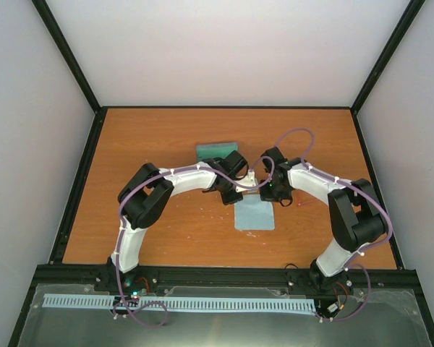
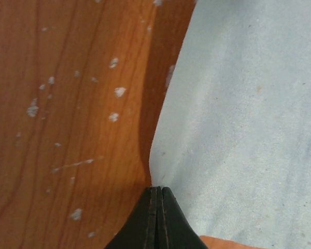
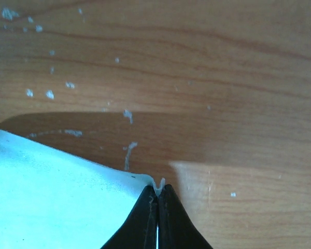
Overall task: Organize the sunglasses
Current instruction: Fold the glasses cleaning cloth at the center of the board.
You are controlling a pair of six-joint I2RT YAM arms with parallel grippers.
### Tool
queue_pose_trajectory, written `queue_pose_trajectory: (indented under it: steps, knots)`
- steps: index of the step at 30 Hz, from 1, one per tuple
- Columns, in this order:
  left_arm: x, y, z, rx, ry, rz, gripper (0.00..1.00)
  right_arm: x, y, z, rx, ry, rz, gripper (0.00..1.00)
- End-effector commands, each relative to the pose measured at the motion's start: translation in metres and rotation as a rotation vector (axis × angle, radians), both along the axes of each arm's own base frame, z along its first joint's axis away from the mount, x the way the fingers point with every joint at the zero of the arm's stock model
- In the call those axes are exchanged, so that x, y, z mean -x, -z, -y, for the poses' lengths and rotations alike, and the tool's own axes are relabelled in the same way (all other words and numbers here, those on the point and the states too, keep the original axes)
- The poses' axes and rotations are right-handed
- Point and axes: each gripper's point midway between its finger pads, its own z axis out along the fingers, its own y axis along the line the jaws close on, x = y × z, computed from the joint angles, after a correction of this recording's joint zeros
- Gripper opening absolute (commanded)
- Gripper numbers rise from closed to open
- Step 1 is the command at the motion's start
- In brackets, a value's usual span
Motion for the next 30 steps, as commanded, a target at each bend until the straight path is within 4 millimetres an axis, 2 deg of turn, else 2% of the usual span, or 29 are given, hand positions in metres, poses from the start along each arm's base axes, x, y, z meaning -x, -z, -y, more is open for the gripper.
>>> queue_pose_trajectory:
  steps: [1,8,11,16,22,26,30]
  knots:
    - [-0.024,-0.015,0.009,-0.012,0.048,0.136,0.0,-0.024,-0.003,-0.004,0.033,-0.022,0.059,0.03]
    - [-0.061,-0.036,0.007,0.012,0.011,0.212,0.0,-0.041,0.006,-0.001,0.05,-0.027,0.074,0.03]
    - [-0.066,-0.046,0.009,0.033,0.006,0.219,0.0,-0.045,0.005,-0.002,0.033,-0.029,0.086,0.03]
    - [-0.055,-0.049,0.012,0.065,0.004,0.162,0.0,-0.047,-0.006,-0.011,-0.029,-0.041,0.126,0.03]
    - [-0.039,-0.045,0.005,0.076,0.0,0.117,0.01,-0.037,-0.013,-0.025,-0.138,-0.068,0.129,0.03]
    - [-0.029,-0.046,0.001,0.089,-0.004,0.092,0.01,-0.027,-0.008,-0.023,-0.148,-0.065,0.118,0.03]
    - [-0.016,-0.042,0.0,0.094,-0.005,0.061,0.01,-0.021,-0.011,-0.024,-0.167,-0.072,0.124,0.03]
